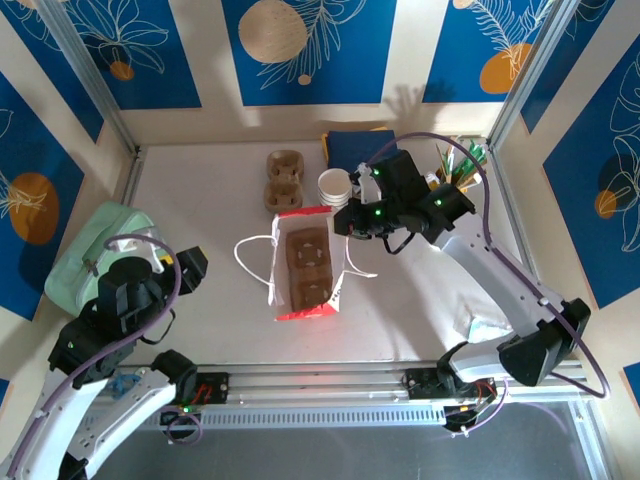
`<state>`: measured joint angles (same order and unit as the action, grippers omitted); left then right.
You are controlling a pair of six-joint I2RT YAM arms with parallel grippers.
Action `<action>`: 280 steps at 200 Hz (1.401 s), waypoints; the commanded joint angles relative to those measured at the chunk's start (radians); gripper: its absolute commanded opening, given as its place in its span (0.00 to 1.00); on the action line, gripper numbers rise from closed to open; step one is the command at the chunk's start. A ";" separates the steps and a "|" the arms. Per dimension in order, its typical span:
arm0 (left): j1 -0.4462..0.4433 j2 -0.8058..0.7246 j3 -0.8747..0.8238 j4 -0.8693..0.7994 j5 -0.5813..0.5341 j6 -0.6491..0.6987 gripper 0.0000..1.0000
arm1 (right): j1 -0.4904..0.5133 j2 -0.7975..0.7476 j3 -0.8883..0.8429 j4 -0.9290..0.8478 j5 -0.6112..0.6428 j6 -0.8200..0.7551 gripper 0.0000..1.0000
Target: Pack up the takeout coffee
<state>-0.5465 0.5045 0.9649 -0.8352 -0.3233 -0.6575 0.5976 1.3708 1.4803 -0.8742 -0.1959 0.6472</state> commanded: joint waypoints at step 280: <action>-0.008 0.048 -0.006 0.009 0.015 -0.033 0.64 | -0.257 0.391 0.419 -0.399 -0.077 -0.248 0.19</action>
<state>-0.5465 0.5552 0.9424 -0.8303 -0.3172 -0.6838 0.3431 1.7512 1.8580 -1.2442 -0.2844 0.4343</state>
